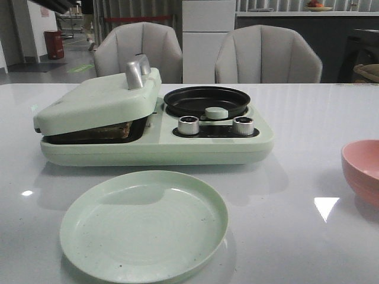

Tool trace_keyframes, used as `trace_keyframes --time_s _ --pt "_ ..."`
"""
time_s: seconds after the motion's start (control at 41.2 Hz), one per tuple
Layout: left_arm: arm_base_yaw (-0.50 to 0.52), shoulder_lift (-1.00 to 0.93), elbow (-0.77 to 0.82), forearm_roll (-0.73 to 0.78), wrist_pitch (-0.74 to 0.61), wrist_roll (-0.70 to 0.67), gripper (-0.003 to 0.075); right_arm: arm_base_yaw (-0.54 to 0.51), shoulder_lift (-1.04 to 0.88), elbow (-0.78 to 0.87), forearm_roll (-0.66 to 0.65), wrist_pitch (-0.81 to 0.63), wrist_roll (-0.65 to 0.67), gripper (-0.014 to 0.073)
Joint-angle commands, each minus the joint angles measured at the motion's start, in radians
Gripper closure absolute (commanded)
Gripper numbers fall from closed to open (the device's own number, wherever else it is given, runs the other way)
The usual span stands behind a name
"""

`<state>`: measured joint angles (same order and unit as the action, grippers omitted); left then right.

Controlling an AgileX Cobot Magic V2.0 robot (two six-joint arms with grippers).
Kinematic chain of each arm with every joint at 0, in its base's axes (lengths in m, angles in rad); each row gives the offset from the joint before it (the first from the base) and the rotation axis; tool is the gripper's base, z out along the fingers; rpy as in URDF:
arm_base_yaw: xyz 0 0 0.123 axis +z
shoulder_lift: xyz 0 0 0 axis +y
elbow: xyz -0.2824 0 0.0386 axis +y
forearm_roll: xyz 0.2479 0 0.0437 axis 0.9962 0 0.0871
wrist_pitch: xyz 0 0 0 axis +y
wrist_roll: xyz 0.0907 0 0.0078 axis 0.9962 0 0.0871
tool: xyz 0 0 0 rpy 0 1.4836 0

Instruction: Make breakfast with bread and shrimp

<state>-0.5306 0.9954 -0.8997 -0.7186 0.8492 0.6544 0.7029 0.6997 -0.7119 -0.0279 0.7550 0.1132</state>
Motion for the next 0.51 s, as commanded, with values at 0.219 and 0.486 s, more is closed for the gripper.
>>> trace_keyframes --time_s 0.219,0.486 --pt "-0.033 -0.177 0.056 -0.041 -0.050 0.003 0.0619 0.000 -0.004 -0.025 -0.010 -0.095 -0.001 0.0064" --pt "-0.033 -0.190 0.056 -0.041 -0.048 0.003 0.0619 -0.018 0.008 -0.030 0.018 -0.111 0.009 0.0064"
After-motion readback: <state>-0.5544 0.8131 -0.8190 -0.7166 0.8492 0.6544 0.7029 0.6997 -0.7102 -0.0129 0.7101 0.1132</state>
